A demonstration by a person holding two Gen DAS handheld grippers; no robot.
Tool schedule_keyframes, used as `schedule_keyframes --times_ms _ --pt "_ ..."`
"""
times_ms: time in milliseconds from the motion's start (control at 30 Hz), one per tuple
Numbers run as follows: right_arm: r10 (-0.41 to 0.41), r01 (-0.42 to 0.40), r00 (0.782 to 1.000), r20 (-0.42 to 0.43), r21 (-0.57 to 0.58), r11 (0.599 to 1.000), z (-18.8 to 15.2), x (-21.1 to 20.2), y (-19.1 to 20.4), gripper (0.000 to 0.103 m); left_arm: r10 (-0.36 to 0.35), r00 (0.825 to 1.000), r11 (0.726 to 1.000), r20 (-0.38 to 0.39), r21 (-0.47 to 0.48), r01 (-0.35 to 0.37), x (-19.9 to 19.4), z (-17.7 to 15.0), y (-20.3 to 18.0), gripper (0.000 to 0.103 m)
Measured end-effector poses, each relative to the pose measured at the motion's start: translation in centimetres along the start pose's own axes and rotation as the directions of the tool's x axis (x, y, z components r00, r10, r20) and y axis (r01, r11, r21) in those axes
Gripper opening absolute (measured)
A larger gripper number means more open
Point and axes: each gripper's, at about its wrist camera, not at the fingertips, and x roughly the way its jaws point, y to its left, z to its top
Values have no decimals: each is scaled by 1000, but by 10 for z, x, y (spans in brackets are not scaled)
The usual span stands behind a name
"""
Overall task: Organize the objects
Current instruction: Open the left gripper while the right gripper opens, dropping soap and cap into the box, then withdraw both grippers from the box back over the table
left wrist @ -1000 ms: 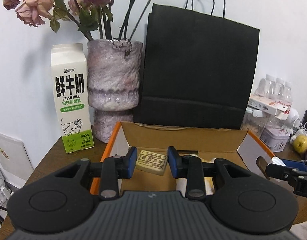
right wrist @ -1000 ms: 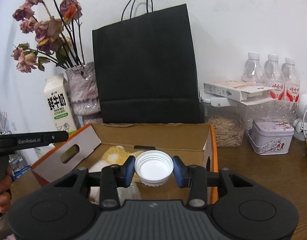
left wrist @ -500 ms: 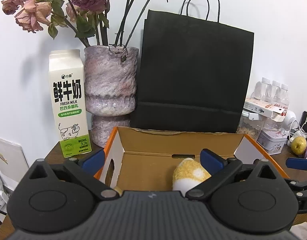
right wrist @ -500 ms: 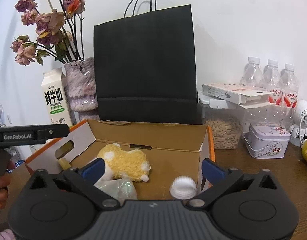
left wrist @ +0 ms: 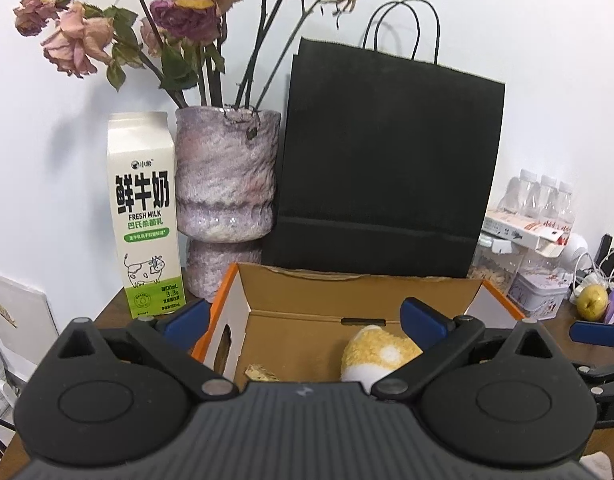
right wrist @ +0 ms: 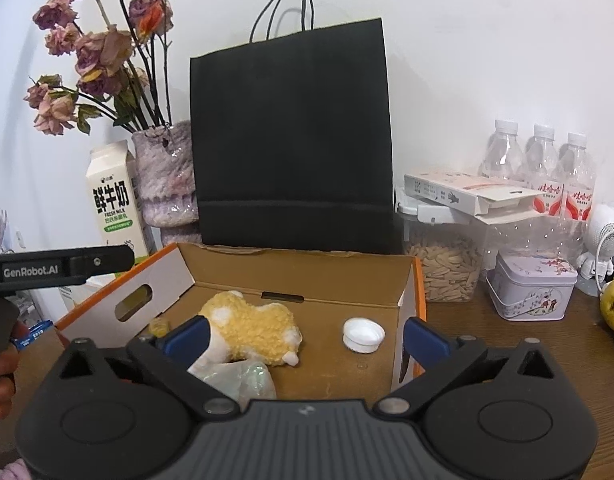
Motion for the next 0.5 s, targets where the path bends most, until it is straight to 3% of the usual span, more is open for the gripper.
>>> schedule_keyframes --times_ms 500 --pt "24 -21 998 57 -55 998 11 -46 14 103 11 999 1000 47 3 -11 -52 2 -4 103"
